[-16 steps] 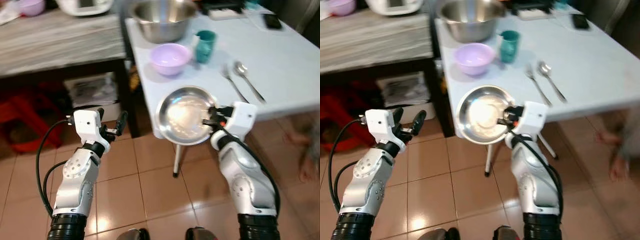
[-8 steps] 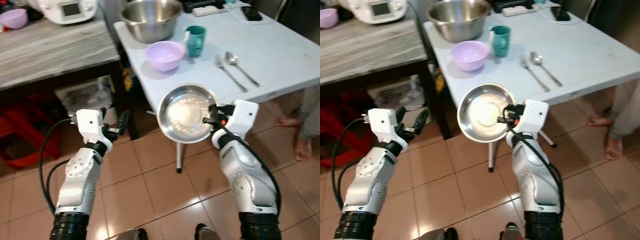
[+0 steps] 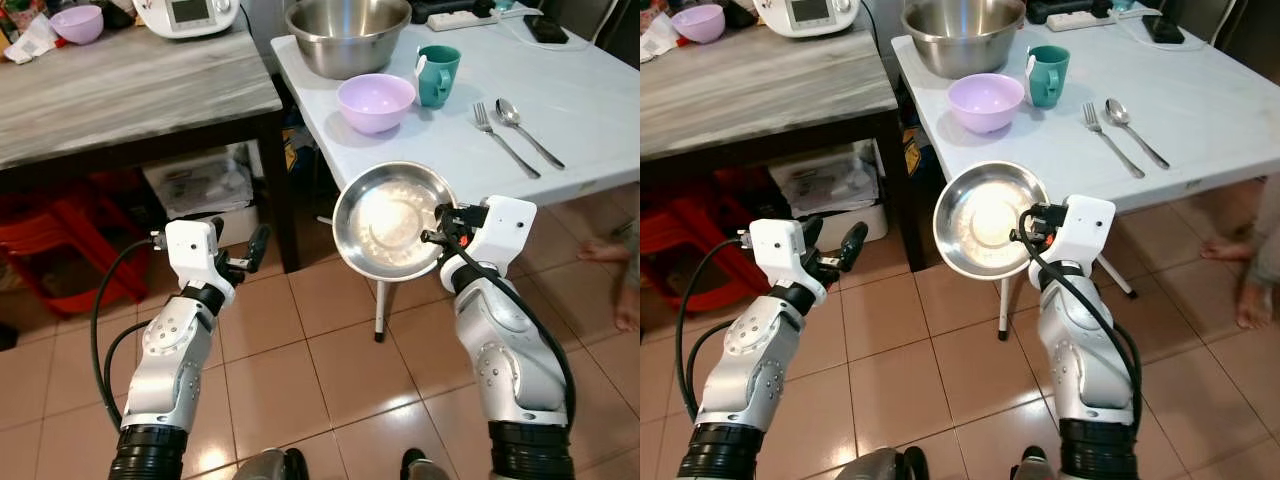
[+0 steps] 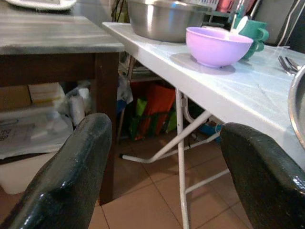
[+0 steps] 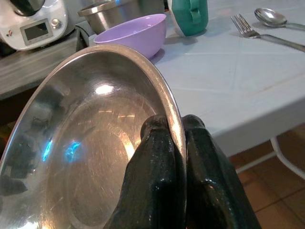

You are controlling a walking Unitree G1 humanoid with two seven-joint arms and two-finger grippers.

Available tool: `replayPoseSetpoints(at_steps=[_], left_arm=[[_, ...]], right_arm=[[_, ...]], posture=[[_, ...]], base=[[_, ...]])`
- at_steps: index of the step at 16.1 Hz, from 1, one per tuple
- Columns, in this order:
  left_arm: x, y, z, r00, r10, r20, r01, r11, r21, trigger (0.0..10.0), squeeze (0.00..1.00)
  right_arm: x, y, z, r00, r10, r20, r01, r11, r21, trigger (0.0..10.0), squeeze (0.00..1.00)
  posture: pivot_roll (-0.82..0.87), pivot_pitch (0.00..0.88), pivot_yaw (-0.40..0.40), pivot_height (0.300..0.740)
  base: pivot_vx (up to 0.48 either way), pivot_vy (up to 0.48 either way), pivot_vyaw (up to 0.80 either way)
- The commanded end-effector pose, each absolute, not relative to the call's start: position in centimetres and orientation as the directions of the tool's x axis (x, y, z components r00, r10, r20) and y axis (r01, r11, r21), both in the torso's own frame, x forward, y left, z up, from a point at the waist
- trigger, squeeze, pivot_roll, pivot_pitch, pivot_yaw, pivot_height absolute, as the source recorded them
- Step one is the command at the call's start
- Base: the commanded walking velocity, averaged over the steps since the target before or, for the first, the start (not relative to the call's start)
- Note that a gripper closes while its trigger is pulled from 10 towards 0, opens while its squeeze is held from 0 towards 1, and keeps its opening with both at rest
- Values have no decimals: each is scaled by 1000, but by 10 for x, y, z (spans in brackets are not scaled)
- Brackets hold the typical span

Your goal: Setting the table

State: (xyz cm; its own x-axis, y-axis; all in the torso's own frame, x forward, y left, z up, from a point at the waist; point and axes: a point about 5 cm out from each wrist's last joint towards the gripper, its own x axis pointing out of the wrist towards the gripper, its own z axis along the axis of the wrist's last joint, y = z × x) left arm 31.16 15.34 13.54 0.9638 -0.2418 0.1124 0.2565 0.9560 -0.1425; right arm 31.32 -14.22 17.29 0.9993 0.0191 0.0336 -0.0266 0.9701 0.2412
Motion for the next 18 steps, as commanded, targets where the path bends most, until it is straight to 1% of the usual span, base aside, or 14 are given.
replayPoseSetpoints(at_steps=[1,13,16,18], left_arm=[[312,155,137,965,-233,118,248,960,-132,10000,0],[314,150,137,964,-235,125,251,959,-131,10000,0],[314,149,137,964,-234,124,249,960,-129,10000,0],[314,150,136,966,-229,121,244,961,-131,10000,0]], right_arm=[[314,-140,178,998,23,60,-36,971,236,10000,0],[313,-142,178,997,18,71,-34,972,232,10000,0],[313,-142,179,997,16,80,-34,972,231,10000,0],[313,-142,179,997,13,80,-31,974,225,10000,0]], posture=[[-122,161,77,740],[-124,161,80,740],[-125,160,78,740],[-125,161,78,740]], base=[[0,337,438],[0,337,642],[0,301,0],[0,0,0]])
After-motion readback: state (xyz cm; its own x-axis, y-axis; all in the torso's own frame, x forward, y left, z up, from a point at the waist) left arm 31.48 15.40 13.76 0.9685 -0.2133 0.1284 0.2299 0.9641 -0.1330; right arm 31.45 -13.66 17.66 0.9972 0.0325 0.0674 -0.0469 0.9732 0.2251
